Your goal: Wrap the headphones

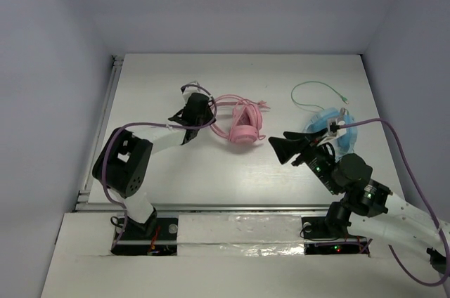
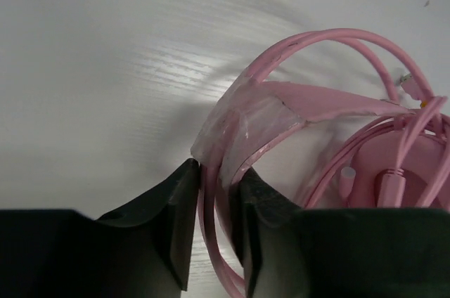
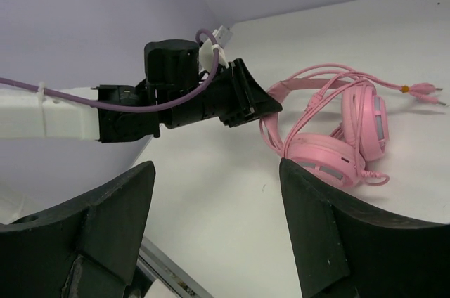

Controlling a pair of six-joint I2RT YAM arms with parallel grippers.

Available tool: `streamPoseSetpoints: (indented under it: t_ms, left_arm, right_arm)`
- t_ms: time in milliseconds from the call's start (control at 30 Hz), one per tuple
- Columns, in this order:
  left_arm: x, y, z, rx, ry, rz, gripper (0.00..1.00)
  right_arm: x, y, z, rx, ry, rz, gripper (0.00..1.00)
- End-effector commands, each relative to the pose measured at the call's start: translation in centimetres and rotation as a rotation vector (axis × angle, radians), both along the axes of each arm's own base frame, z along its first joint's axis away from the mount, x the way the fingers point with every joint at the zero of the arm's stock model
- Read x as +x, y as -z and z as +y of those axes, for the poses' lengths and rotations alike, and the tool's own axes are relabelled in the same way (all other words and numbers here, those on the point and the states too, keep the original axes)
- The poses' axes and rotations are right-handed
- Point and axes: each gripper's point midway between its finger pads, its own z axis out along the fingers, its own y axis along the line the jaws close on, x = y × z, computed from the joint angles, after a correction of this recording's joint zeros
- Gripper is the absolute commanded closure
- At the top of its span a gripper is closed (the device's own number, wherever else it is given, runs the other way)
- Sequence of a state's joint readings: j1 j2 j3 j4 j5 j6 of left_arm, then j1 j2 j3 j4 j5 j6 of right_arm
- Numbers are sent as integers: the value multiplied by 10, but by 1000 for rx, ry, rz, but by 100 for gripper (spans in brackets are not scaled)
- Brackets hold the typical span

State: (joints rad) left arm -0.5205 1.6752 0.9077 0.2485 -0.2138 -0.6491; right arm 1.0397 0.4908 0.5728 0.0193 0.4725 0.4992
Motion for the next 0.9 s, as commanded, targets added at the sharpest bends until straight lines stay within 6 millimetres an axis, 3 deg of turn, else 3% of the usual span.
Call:
streamPoseSetpoints:
  t_ms: [0, 133, 200, 233, 267, 333, 367, 433, 467, 533, 567, 633, 667, 767, 867]
  left_arm:
    - [31, -60, -11, -141, -45, -188, 72]
    - [25, -50, -2, -135, -62, -168, 61]
    - [20, -63, 2, -155, -71, -203, 50]
    - [14, -62, 5, -159, -74, -203, 47]
    - [10, -80, 8, -181, -74, -242, 45]
    - [3, -89, 16, -180, -88, -263, 40]
    - [-2, -108, 20, -192, -95, -301, 38]
    - [-11, -118, 29, -177, -104, -314, 36]
    - [-18, -140, 34, -195, -102, -360, 35]
    - [-30, -157, 40, -202, -95, -390, 34]
    - [-41, -182, 41, -232, -78, -443, 34]
    - [-56, -200, 39, -245, -12, -484, 32]
    - [-69, -225, 44, -274, 5, -544, 31]
    - [-94, -254, 46, -286, 68, -596, 27]
    - [-130, -299, 65, -308, 91, -695, 22]
  right_arm:
    - [2, -10, -5, 47, 23, -16, 23]
    - [3, -13, -7, 45, 33, -22, 23]
    - [3, -19, -10, 52, 44, -29, 23]
    - [3, -20, -11, 51, 47, -29, 23]
    - [4, -23, -13, 53, 56, -34, 23]
    - [3, -31, -18, 62, 67, -43, 23]
    - [4, -34, -21, 59, 80, -49, 23]
    - [3, -41, -28, 67, 98, -58, 23]
    - [3, -50, -34, 86, 117, -66, 23]
    - [1, -61, -42, 114, 131, -82, 24]
    - [0, -70, -49, 140, 150, -88, 24]
    - [-2, -73, -61, 156, 181, -80, 27]
    - [-1, -77, -71, 181, 216, -72, 28]
    - [-5, -92, -101, 253, 297, -66, 32]
    - [-11, -103, -131, 300, 369, -58, 35]
